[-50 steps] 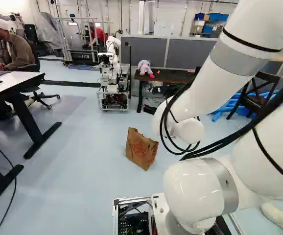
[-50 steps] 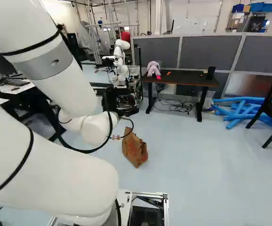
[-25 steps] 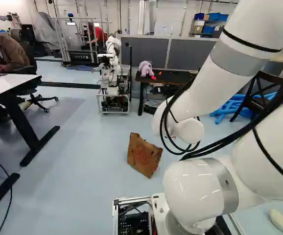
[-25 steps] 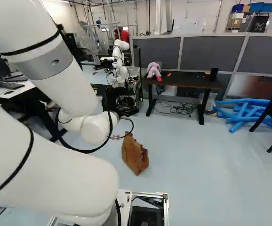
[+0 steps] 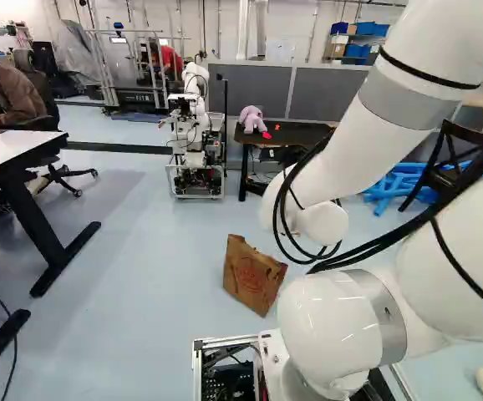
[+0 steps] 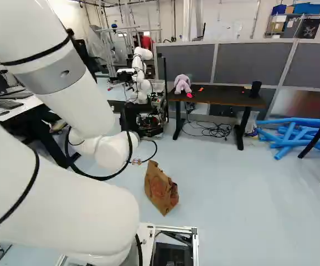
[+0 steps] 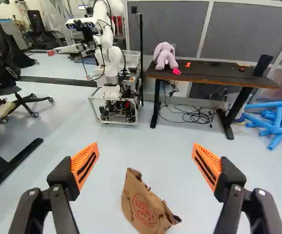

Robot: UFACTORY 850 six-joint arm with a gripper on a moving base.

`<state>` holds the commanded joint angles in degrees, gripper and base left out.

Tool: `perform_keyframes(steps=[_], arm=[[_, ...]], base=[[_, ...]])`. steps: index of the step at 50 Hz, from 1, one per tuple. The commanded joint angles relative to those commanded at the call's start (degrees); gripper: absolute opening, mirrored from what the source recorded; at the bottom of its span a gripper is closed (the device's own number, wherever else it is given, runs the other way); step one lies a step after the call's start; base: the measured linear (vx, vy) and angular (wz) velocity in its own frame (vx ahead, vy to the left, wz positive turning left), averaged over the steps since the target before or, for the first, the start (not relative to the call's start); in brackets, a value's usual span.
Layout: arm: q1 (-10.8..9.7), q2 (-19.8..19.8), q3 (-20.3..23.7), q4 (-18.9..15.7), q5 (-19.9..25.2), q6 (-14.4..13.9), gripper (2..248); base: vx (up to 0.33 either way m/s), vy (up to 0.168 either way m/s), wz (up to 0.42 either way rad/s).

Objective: Pick up the bag on the ground and place it on the table

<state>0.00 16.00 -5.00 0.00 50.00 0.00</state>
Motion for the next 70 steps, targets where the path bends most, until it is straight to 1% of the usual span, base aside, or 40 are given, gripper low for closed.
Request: perform_keyframes(steps=[13,32,42,43,70], arm=[[0.0,0.0,0.0,0.0,0.0,0.0,247],[0.0,0.0,0.0,0.0,0.0,0.0,247],[0.0,0.0,0.0,0.0,0.0,0.0,247],[0.16,-0.57,-0.48,0.0,0.0,0.0,247],[0.8,-3.39,-2.92,0.0,0.0,0.0,247]], base=[[0.137,0.07,-0.053],[0.127,0.009,-0.225],[0.082,0.029,-0.037],[0.082,0.034,-0.015],[0.008,0.003,-0.001]])
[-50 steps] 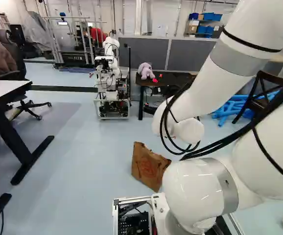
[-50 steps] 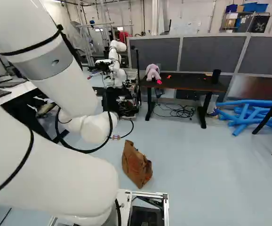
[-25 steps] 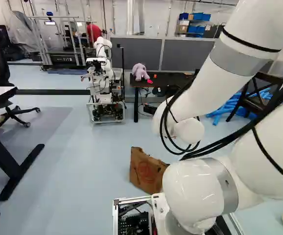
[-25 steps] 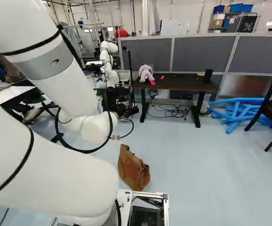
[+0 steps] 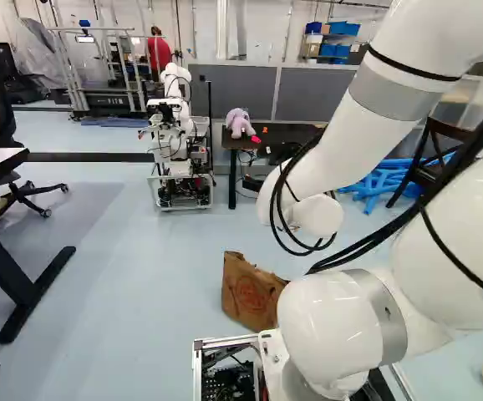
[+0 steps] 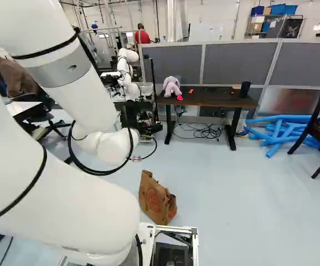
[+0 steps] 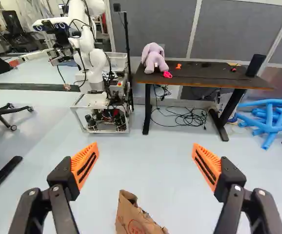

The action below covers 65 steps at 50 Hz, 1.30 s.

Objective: Pick up the bag on the ground and place it on the table

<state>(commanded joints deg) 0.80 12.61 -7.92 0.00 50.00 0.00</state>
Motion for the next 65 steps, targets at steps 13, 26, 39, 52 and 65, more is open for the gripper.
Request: perform_keyframes(steps=[13,26,39,52,65], arm=[[0.01,-1.9,-1.68,-0.05,-1.02,0.0,247],[-0.01,-5.52,-3.71,-0.58,-3.29,0.0,247],[-0.03,-9.89,-5.85,-1.43,-5.67,0.0,247],[-0.03,-14.23,-8.05,-2.31,-8.14,0.0,247],[0.11,-18.45,-10.26,-3.21,-10.63,0.0,247]], base=[[0.0,0.0,0.0],[0.0,0.0,0.0],[0.0,0.0,0.0],[0.0,0.0,0.0],[0.0,0.0,0.0]])
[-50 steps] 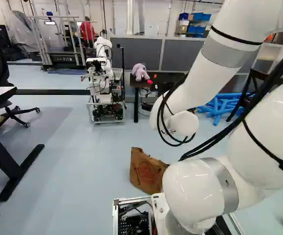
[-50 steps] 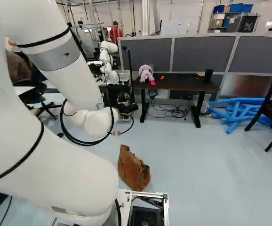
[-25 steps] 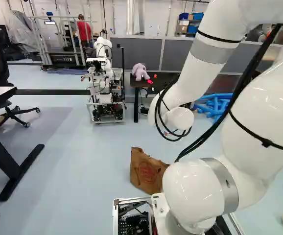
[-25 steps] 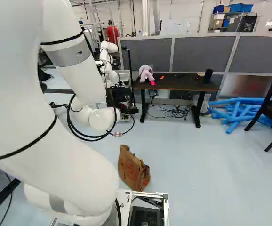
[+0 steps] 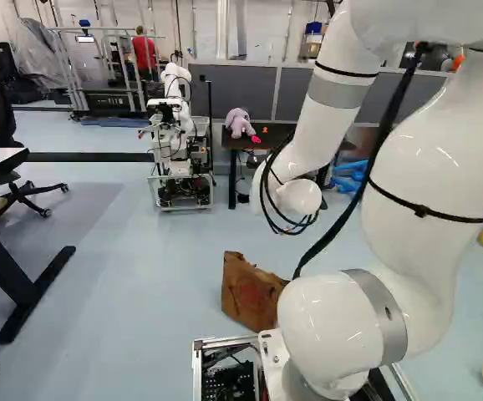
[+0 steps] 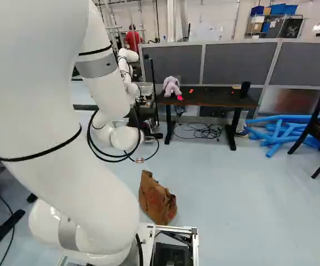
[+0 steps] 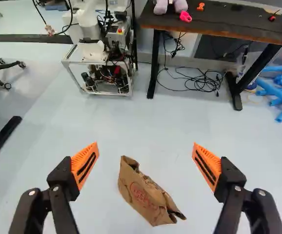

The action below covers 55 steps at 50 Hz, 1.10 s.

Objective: Pick up the bag on the ground and place it on the table

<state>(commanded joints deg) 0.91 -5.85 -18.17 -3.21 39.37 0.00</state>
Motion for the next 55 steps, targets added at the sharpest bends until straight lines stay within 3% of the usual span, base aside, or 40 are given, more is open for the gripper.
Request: perform_keyframes(steps=[26,55], arm=[[0.0,-8.31,-4.66,-2.78,-4.97,0.0,247],[-0.51,-17.08,-9.81,-9.19,-10.55,0.0,247]], base=[[0.0,0.0,0.0],[0.0,0.0,0.0]])
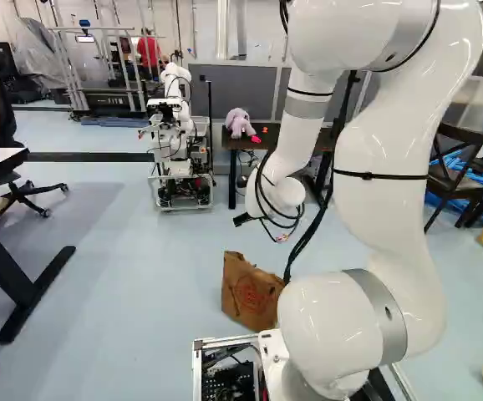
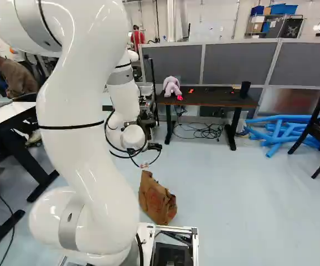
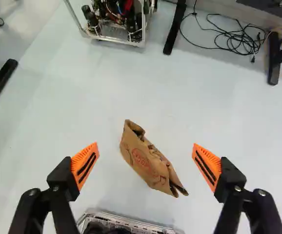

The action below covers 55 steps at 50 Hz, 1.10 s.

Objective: Pick up the bag on the ground and place it on the table

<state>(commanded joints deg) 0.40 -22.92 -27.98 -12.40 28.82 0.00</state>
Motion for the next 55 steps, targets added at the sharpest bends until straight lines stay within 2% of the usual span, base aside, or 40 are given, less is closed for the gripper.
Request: perform_keyframes(steps=[27,55], arm=[[-2.81,-6.32,-3.59,-5.77,-4.55,0.0,247],[-5.44,-7.87,-5.97,-6.46,-5.12,0.0,247]], base=[[0.0,0.0,0.0],[0.0,0.0,0.0]])
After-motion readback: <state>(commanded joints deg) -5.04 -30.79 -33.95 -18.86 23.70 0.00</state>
